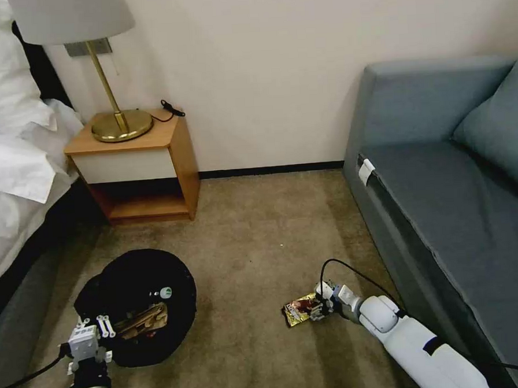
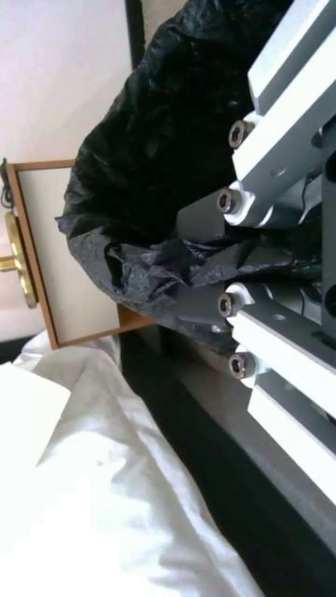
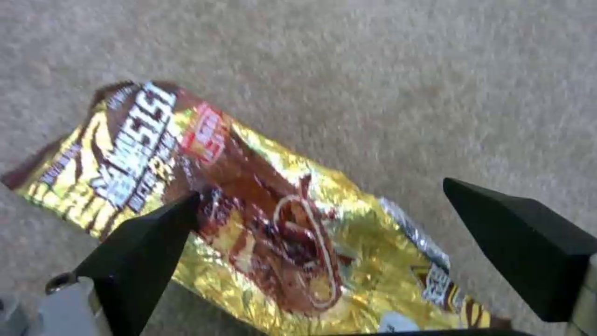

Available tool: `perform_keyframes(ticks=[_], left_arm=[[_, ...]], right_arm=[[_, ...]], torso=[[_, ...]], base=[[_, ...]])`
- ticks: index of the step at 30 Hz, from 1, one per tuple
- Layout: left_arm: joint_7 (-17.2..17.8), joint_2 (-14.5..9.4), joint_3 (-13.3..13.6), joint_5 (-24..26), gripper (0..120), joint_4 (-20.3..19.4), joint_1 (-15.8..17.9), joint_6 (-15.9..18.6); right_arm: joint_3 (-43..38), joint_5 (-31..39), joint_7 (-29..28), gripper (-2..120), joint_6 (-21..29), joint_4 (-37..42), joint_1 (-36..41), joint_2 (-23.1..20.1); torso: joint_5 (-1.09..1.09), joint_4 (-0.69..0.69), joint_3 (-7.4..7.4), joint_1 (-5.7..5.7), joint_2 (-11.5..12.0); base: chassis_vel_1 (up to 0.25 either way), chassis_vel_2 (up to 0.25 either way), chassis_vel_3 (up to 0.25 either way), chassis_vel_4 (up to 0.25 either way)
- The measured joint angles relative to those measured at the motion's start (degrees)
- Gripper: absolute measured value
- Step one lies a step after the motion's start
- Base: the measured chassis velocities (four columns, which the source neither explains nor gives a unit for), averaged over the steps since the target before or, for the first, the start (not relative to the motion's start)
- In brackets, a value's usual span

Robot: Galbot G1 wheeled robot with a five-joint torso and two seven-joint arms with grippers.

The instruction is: Pick up the trash bin, then pick up the garbage on the floor and place it into the trash bin.

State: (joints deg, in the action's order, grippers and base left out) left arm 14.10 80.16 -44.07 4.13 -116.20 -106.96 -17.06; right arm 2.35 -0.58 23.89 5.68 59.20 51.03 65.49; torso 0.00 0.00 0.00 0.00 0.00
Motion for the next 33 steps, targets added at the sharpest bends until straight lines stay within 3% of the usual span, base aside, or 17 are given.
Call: perform_keyframes(ticks=[8,15,23,29,33], left_arm=[[-0.03,0.02,-0.04,-0.14,7,0.0,-0.41,-0.37],[-0.05,0.33,0.0,-0.53,7,-0.1,-0.38,-0.37],[-0.04,0.48,-0.03,-0.71,7,-0.12,-0.56,-0.37],[-0.05,0.72,0.0,-0.9,7,-0.12,-0.57,-0.52],[-0.05,0.81,0.03,-1.08,7,-0.12,-0.79,-1.02]], right_arm=[[0.06,-0.39,0.9,100,-0.5,-1.68,-0.66,0.44],[0.12,-1.1,1.47,90,-1.49,-3.96,-1.77,0.96],[-0.1,-1.89,2.43,58,-2.66,-4.24,-1.31,0.85],[-0.22,-1.99,2.49,42,-2.66,-3.91,-1.11,0.61],[-0.63,-2.14,2.52,21,-2.67,-3.49,-0.48,0.44]], torso=[[0.0,0.0,0.0,0.0,0.0],[0.0,0.0,0.0,0.0,0.0],[0.0,0.0,0.0,0.0,0.0],[0.0,0.01,0.0,0.0,0.0],[0.0,0.01,0.0,0.0,0.0]], base=[[0.0,0.0,0.0,0.0],[0.0,0.0,0.0,0.0],[0.0,0.0,0.0,0.0],[0.0,0.0,0.0,0.0],[0.0,0.0,0.0,0.0]])
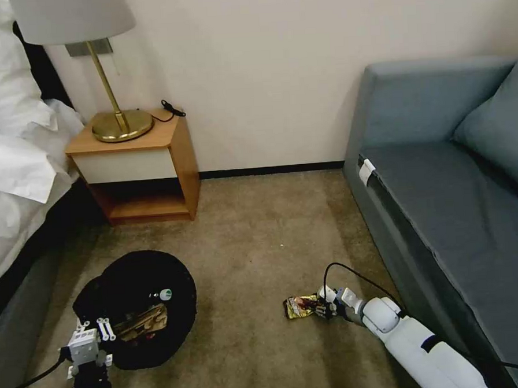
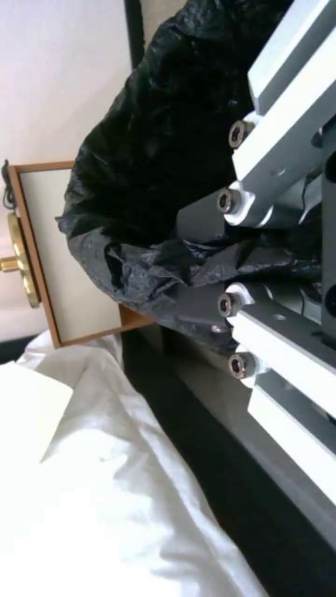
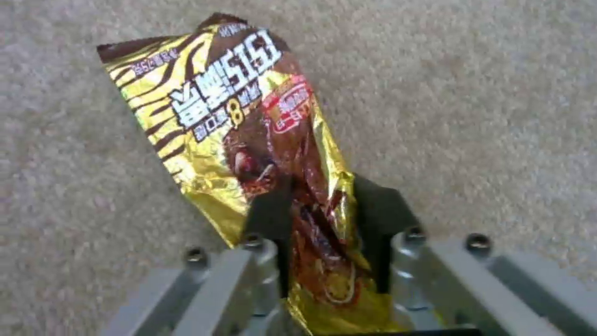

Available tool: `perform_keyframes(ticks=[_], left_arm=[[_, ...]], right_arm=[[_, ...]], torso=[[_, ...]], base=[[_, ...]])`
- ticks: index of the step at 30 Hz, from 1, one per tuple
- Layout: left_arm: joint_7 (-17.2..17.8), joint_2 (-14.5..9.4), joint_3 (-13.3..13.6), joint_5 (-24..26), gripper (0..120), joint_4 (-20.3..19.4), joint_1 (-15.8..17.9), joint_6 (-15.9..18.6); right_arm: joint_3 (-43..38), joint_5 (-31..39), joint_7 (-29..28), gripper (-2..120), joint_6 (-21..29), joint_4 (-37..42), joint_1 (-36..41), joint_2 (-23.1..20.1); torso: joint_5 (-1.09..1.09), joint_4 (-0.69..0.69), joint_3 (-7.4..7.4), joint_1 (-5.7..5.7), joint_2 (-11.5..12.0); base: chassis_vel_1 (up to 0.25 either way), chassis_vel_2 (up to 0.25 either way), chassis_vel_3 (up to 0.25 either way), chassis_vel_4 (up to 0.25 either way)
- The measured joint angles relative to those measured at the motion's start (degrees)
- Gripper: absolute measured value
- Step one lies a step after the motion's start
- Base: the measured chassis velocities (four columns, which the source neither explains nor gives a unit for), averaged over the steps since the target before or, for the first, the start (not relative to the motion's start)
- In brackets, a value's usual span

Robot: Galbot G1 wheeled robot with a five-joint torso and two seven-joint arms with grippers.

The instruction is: Pick up the trash bin, then pick up the garbage on the floor and place it into the trash bin.

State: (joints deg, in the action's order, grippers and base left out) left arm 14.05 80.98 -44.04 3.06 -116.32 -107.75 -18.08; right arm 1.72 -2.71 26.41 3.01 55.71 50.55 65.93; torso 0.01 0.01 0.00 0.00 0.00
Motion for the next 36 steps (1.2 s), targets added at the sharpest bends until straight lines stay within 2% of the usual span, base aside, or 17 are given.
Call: perform_keyframes(ticks=[1,4,5,7,22,36], left_arm=[[0.0,0.0,0.0,0.0,7,0.0,0.0,0.0],[0.0,0.0,-0.01,-0.05,7,0.0,-0.17,-0.41],[0.0,0.0,-0.01,-0.05,7,0.0,-0.17,-0.41],[0.0,0.0,-0.01,-0.08,7,0.0,-0.3,-0.53],[0.04,-0.13,-0.01,-0.11,7,-0.51,-1.07,-1.23],[-0.07,0.03,0.1,-0.33,7,-1.04,-1.97,-1.97]], right_arm=[[0.0,0.0,0.0,21,0.0,0.0,0.0,0.0],[-0.61,-0.08,-0.06,8,-0.01,0.8,0.95,-0.18],[-0.61,-0.08,-0.06,8,-0.01,0.8,0.95,-0.18],[-0.88,-0.09,-0.11,0,0.01,1.6,1.57,-0.42],[-2.61,1.35,-0.57,0,0.57,7.73,4.21,-0.99],[-1.77,12.2,-3.01,0,4.37,22.32,5.0,-0.65]], torso=[[0.0,0.0,0.0,0.0,0.0],[0.0,-0.01,0.0,0.0,0.0],[0.0,-0.01,0.0,0.0,0.0],[-0.01,-0.01,0.0,0.0,0.0],[-0.01,-0.02,0.0,0.0,0.0],[0.0,-0.01,0.0,0.0,0.0]], base=[[0.0,0.0,0.0,0.0],[0.0,0.0,0.0,0.0],[0.0,0.0,0.0,0.0],[0.0,0.0,0.0,0.0],[0.0,0.0,0.0,0.0],[0.0,0.0,0.0,0.0]])
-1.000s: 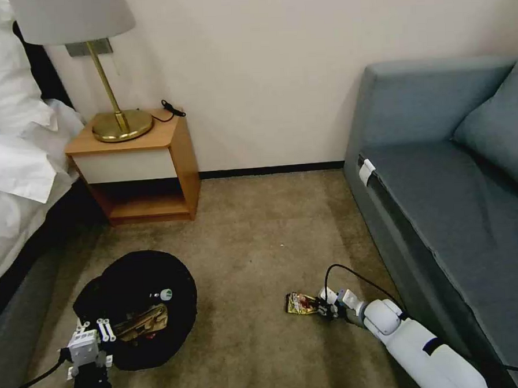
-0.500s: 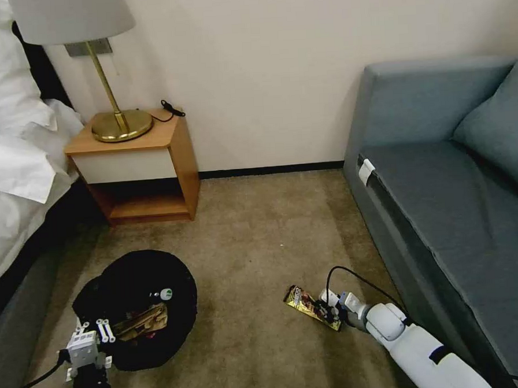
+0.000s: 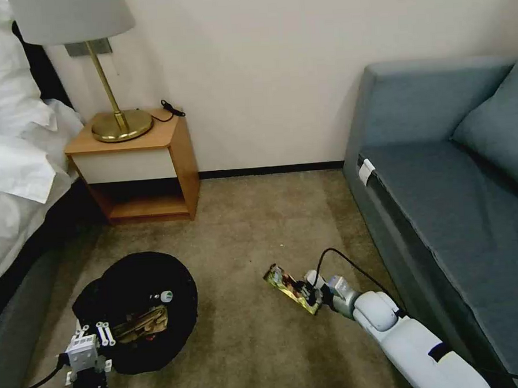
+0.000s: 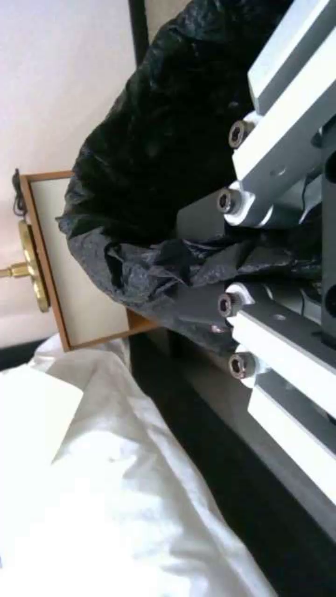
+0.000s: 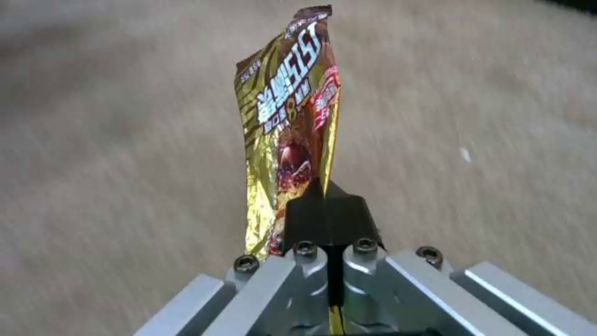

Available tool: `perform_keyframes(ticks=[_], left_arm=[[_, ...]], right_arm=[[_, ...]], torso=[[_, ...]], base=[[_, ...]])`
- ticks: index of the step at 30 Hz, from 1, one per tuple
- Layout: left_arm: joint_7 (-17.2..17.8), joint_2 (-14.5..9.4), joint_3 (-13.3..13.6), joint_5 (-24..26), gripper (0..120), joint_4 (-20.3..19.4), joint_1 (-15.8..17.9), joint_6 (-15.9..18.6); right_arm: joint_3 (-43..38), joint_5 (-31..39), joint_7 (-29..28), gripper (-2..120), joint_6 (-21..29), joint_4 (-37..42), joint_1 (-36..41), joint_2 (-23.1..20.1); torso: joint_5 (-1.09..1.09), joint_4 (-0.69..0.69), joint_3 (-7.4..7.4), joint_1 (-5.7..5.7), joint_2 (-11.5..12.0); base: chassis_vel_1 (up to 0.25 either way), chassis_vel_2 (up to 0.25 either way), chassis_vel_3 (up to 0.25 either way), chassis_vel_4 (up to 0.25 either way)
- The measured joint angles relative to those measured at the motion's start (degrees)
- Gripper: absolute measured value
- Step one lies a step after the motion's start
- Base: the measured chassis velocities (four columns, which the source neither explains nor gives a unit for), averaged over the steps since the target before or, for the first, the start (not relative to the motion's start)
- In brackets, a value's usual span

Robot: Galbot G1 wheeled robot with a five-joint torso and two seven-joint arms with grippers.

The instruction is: Pick up the trash bin, then pick up the garbage on the floor and place it into the trash bin.

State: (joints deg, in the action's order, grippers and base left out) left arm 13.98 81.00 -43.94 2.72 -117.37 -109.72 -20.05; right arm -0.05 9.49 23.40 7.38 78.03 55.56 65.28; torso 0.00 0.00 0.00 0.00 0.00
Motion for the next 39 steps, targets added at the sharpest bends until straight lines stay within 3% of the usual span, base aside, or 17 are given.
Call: perform_keyframes(ticks=[8,18,27,39], left_arm=[[-0.3,0.65,0.51,-0.2,7,-0.58,-0.29,-0.51],[-1.61,0.54,0.91,0.28,7,-0.47,1.83,-0.31],[-3.68,0.22,1.22,2.02,7,-0.37,3.38,0.19],[-5.21,0.13,1.42,4.68,7,-0.33,4.35,0.23]], right_arm=[[6.82,15.82,-4.28,0,-1.97,11.3,-1.11,0.75],[14.64,27.69,-9.32,0,-0.83,20.85,-4.05,2.57],[20.69,31.06,-9.4,0,-0.4,20.91,-8.97,3.07],[26.54,30.06,-9.7,0,-1.0,14.27,-13.27,8.48]], torso=[[-0.01,0.01,0.0,0.0,0.0],[-0.01,0.0,0.0,0.0,0.0],[-0.02,0.0,0.0,0.0,0.0],[-0.01,0.0,0.0,0.0,0.0]], base=[[0.0,0.0,0.0,0.0],[0.0,0.0,0.0,0.0],[0.0,0.0,0.0,0.0],[0.0,0.0,0.0,0.0]])
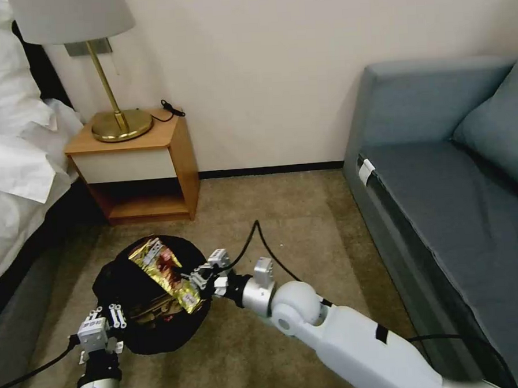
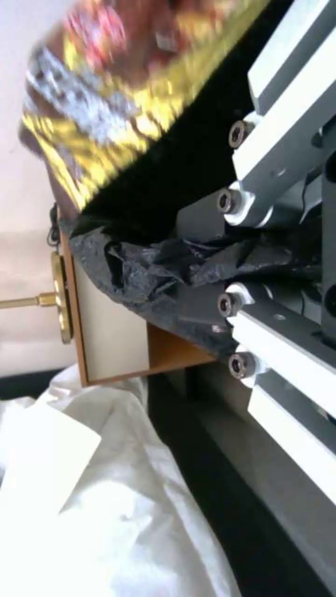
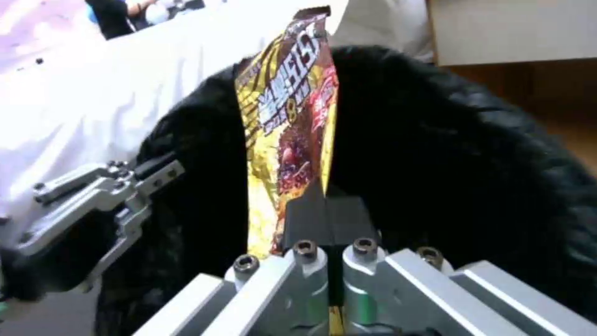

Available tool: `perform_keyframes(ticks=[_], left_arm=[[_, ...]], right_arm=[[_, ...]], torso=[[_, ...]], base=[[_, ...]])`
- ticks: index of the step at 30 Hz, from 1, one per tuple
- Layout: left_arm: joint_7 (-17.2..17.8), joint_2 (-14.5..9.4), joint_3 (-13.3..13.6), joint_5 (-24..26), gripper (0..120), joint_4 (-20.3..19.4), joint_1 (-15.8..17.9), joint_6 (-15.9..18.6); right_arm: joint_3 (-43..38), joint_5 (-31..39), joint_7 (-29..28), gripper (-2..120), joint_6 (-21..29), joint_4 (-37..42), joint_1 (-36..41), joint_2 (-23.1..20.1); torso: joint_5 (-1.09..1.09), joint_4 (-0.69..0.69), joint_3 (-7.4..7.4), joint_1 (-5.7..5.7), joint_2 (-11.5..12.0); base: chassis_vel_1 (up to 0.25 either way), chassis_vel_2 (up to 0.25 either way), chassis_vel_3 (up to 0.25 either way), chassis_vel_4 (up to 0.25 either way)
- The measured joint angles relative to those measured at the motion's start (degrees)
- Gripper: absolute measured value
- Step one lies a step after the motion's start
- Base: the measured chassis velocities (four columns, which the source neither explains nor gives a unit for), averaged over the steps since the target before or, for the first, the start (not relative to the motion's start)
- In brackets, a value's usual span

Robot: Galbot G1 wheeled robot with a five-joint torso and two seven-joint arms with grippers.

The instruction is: Pick up the trash bin, then pick up the garbage on the floor and place it into the trash bin.

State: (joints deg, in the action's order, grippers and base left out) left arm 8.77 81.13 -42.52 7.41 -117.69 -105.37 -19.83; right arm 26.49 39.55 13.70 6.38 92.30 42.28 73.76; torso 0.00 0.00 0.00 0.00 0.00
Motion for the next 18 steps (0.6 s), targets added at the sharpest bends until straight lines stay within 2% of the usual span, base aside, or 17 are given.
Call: perform_keyframes(ticks=[9,18], left_arm=[[-1.17,0.24,0.21,0.28,7,0.11,0.23,-0.14],[-1.19,0.15,0.03,1.16,7,0.15,0.48,-0.54]], right_arm=[[3.11,-3.75,-0.88,0,-1.99,-8.31,-3.16,4.86],[4.25,-8.3,-1.04,0,-3.68,-11.77,-2.25,6.72]], torso=[[0.0,0.0,0.0,0.0,0.0],[0.0,0.0,0.0,0.0,0.0]], base=[[0.0,0.0,0.0,0.0],[0.0,0.0,0.0,0.0]])
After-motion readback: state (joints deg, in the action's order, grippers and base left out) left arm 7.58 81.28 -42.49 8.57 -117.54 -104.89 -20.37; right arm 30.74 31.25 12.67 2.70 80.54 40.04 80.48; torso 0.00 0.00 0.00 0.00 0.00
